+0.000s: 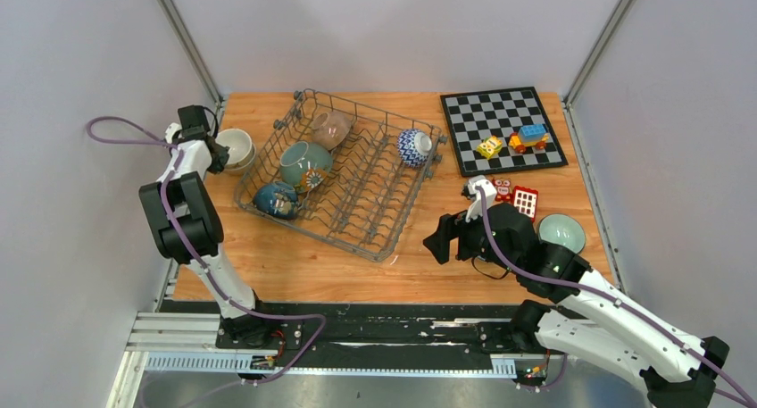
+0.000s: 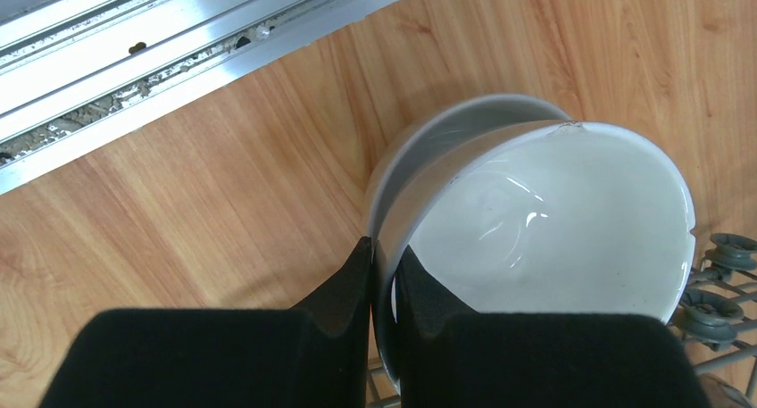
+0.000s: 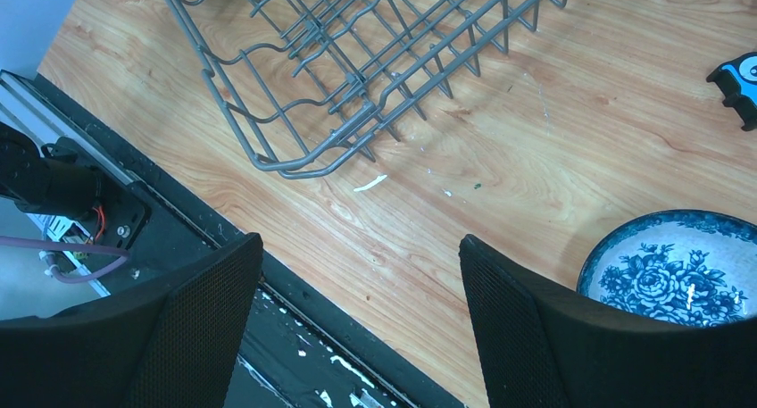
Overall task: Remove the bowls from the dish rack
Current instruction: Place the bowl with the bowl.
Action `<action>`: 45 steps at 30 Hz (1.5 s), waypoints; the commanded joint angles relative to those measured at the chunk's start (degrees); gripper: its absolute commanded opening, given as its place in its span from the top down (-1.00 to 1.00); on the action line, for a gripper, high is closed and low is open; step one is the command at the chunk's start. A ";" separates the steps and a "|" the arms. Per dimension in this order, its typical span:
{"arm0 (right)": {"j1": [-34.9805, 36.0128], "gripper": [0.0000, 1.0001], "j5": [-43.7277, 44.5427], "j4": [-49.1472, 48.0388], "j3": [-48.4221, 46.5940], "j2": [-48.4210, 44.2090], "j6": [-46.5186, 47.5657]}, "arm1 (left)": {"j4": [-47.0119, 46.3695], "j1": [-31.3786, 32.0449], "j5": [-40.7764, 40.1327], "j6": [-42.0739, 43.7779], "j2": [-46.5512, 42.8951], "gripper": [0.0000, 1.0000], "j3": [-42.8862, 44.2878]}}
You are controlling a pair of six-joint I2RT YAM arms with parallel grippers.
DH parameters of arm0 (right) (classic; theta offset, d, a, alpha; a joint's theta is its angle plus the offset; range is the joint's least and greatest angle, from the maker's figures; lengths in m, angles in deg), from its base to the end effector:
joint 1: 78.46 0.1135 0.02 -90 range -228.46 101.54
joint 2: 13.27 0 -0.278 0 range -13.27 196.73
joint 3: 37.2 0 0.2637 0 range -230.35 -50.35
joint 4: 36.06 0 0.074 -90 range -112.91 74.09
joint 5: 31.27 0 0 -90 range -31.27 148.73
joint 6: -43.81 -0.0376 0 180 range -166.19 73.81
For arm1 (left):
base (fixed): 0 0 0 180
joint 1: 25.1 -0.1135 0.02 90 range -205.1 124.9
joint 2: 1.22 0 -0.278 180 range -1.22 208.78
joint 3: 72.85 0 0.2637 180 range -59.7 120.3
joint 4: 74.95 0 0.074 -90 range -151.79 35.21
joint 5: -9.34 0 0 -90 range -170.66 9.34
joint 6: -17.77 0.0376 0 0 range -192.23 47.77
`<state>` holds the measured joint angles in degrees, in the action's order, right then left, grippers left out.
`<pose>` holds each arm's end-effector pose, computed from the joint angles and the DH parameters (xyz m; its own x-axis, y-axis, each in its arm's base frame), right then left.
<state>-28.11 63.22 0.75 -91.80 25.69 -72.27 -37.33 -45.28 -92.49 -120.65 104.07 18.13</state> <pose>0.1055 0.1226 0.3191 -0.5240 0.0546 -0.8500 -0.5463 0.7441 0.3846 0.3889 0.1511 0.2293 -0.1491 -0.8348 -0.5300 -0.8556 0.3776 -0.3541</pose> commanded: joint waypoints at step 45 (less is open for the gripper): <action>-0.52 -0.68 1.61 2.36 2.34 -2.58 -2.13 | 1.93 -0.47 4.34 4.24 1.67 0.15 7.46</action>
<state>-28.11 64.31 1.95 -90.14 23.46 -73.65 -35.47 -45.50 -88.47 -117.40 106.74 22.87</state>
